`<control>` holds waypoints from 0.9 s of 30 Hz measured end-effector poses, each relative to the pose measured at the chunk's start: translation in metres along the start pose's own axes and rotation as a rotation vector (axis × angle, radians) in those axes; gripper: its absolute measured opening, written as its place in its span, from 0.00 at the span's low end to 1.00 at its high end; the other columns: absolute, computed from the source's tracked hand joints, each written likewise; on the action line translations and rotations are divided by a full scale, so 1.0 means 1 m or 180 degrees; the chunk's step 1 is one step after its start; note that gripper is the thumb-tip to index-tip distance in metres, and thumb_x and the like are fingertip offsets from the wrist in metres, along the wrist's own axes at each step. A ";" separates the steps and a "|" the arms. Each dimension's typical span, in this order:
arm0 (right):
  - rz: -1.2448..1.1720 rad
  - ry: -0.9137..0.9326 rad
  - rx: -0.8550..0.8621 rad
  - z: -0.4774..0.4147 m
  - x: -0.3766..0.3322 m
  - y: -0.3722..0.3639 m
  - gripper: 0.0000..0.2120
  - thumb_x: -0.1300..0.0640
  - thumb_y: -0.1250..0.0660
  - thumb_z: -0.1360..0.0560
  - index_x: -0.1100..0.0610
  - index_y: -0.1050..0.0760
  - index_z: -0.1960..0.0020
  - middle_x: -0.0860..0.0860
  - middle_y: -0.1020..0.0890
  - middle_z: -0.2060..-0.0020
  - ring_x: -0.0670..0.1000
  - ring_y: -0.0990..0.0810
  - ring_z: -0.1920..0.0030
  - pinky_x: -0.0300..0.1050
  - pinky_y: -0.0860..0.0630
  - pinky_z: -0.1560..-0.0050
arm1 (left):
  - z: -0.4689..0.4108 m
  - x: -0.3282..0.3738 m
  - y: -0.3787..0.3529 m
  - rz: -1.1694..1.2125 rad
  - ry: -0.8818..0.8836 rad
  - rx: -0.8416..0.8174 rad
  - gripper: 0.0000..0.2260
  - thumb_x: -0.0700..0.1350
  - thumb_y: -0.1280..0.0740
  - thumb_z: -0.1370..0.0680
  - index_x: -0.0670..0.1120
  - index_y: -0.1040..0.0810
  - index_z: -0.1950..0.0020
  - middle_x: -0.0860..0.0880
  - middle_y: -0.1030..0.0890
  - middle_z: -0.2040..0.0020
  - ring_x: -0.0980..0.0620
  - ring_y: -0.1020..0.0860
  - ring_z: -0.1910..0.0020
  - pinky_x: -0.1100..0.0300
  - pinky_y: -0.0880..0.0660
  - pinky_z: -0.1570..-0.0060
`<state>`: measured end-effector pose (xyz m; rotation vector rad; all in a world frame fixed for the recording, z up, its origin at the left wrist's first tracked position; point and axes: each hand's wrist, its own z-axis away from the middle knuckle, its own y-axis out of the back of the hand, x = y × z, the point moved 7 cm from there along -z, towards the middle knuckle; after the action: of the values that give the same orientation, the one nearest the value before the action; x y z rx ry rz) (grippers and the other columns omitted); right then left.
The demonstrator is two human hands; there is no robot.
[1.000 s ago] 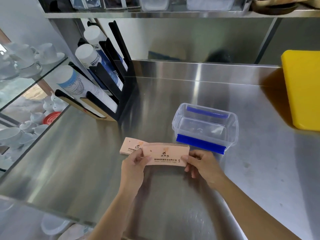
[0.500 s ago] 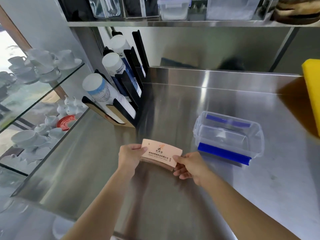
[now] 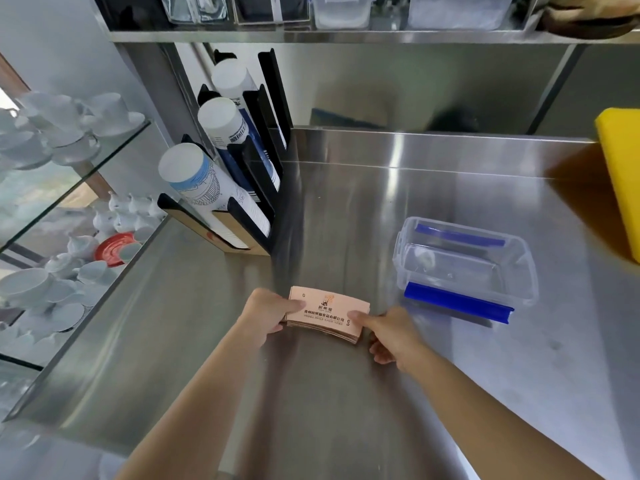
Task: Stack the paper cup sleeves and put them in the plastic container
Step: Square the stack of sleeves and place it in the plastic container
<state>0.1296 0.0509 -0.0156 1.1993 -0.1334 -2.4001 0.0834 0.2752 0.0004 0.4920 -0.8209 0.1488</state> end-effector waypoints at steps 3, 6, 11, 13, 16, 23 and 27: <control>0.0227 0.0068 -0.0149 0.001 -0.005 -0.009 0.22 0.49 0.27 0.34 0.65 0.25 0.50 0.56 0.22 0.69 0.51 0.25 0.77 0.40 0.26 0.80 | -0.003 0.004 -0.005 -0.0310 -0.0002 -0.0181 0.28 0.51 0.21 0.43 0.37 0.23 0.50 0.42 0.16 0.55 0.47 0.18 0.59 0.54 0.22 0.52; 0.0404 0.0249 -0.0182 0.005 -0.007 -0.012 0.17 0.52 0.29 0.30 0.65 0.24 0.50 0.54 0.22 0.71 0.49 0.25 0.74 0.38 0.27 0.81 | -0.021 -0.005 -0.011 -0.0506 -0.0043 -0.0389 0.39 0.56 0.22 0.55 0.38 0.23 0.48 0.42 0.16 0.52 0.45 0.19 0.52 0.48 0.23 0.43; 0.0264 0.0508 -0.0195 0.005 -0.002 -0.008 0.20 0.54 0.26 0.34 0.62 0.28 0.47 0.53 0.20 0.62 0.49 0.21 0.66 0.42 0.25 0.76 | 0.006 0.001 -0.018 -0.0262 -0.0216 -0.1031 0.15 0.37 0.26 0.33 0.38 0.22 0.47 0.43 0.17 0.49 0.48 0.20 0.50 0.57 0.26 0.44; 0.0125 0.0717 -0.0087 0.006 -0.004 -0.004 0.28 0.56 0.24 0.36 0.59 0.32 0.41 0.54 0.22 0.50 0.52 0.20 0.54 0.46 0.21 0.67 | 0.010 -0.002 -0.017 -0.0221 -0.0492 -0.0946 0.15 0.35 0.27 0.33 0.42 0.22 0.48 0.47 0.17 0.53 0.50 0.20 0.53 0.62 0.26 0.52; -0.0045 0.0978 -0.0223 0.014 -0.008 -0.004 0.33 0.63 0.25 0.35 0.56 0.35 0.34 0.51 0.23 0.46 0.47 0.21 0.53 0.37 0.25 0.64 | 0.015 -0.007 -0.018 -0.0168 -0.0902 -0.0735 0.20 0.37 0.24 0.36 0.44 0.23 0.47 0.47 0.18 0.51 0.48 0.20 0.51 0.57 0.22 0.51; 0.0252 0.1323 -0.0107 0.022 -0.003 0.008 0.17 0.61 0.26 0.32 0.49 0.30 0.50 0.46 0.20 0.54 0.46 0.21 0.60 0.30 0.27 0.72 | 0.032 -0.009 -0.029 0.0090 -0.1469 -0.0435 0.18 0.32 0.27 0.34 0.50 0.28 0.53 0.55 0.21 0.57 0.53 0.21 0.55 0.72 0.25 0.55; 0.0338 0.1321 -0.0243 0.026 -0.005 0.014 0.17 0.61 0.28 0.31 0.49 0.31 0.49 0.39 0.24 0.58 0.44 0.21 0.58 0.30 0.24 0.72 | 0.030 -0.013 -0.031 0.0322 -0.1540 -0.0436 0.21 0.30 0.27 0.36 0.50 0.27 0.52 0.52 0.20 0.55 0.53 0.21 0.55 0.67 0.25 0.54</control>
<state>0.1169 0.0380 0.0083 1.5794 0.0249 -1.9989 0.0643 0.2350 -0.0031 0.3598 -1.3212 0.0652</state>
